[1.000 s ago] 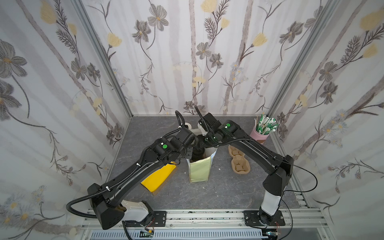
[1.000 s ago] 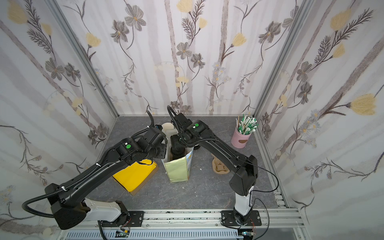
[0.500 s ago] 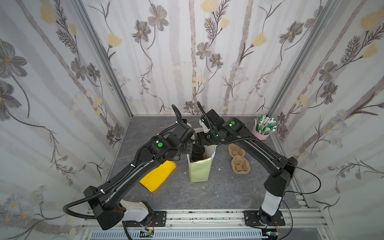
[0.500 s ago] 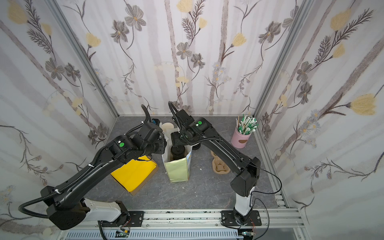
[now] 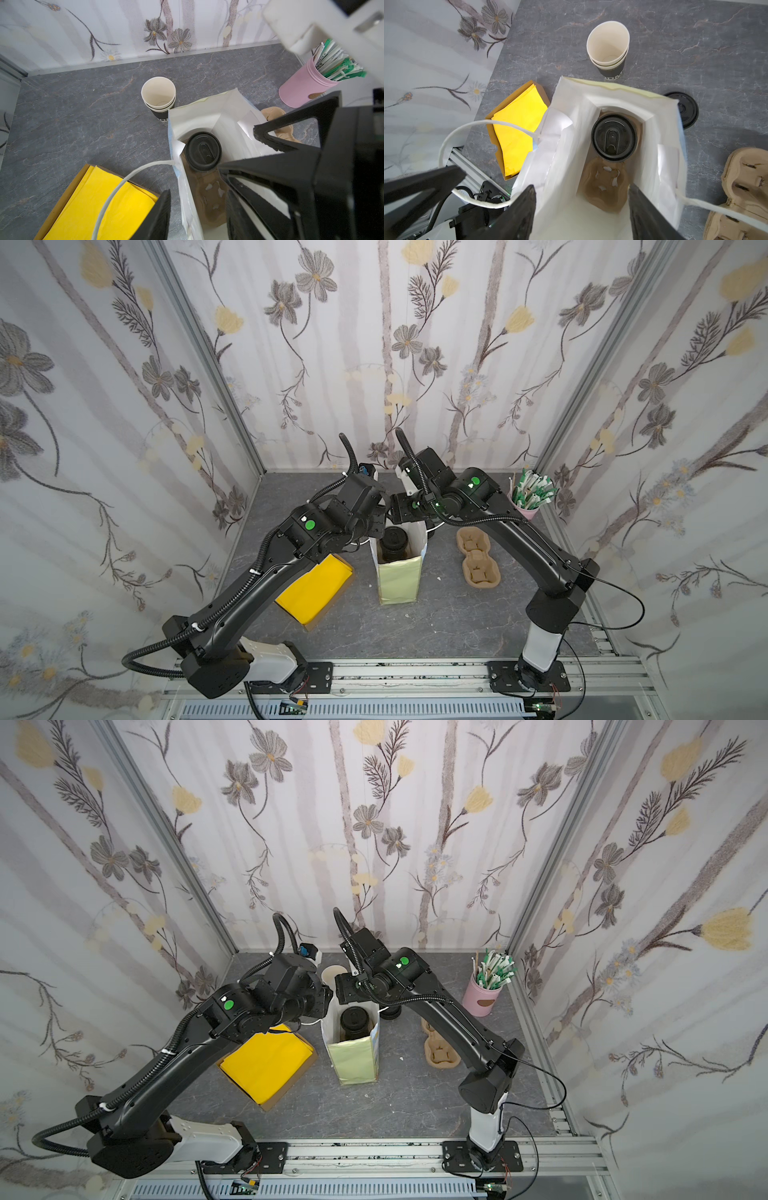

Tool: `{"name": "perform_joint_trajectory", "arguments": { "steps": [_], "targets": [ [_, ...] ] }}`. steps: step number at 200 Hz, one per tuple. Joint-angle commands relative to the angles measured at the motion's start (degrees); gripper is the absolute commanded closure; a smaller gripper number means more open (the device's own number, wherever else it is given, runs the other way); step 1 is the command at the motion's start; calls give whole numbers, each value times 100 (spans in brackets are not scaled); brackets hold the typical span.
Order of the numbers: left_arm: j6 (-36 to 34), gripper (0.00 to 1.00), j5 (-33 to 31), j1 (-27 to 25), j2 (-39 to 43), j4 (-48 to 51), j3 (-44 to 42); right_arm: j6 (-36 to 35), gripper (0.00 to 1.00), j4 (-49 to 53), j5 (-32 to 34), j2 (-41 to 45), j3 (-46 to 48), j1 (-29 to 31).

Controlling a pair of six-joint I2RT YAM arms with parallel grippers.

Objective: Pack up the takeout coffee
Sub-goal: 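Lift the right gripper out of the bag while the left gripper releases the rim, then move the right gripper to the pink straw cup while the left arm follows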

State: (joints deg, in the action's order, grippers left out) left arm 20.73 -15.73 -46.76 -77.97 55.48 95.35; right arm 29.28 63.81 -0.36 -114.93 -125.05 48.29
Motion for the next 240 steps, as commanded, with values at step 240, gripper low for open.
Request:
{"name": "perform_joint_trajectory", "arguments": {
  "steps": [240],
  "targets": [
    [-1104,55,-929,36,620,-2519,-430,-334,25,-937,1684,808,-268,-1013]
  ]
}}
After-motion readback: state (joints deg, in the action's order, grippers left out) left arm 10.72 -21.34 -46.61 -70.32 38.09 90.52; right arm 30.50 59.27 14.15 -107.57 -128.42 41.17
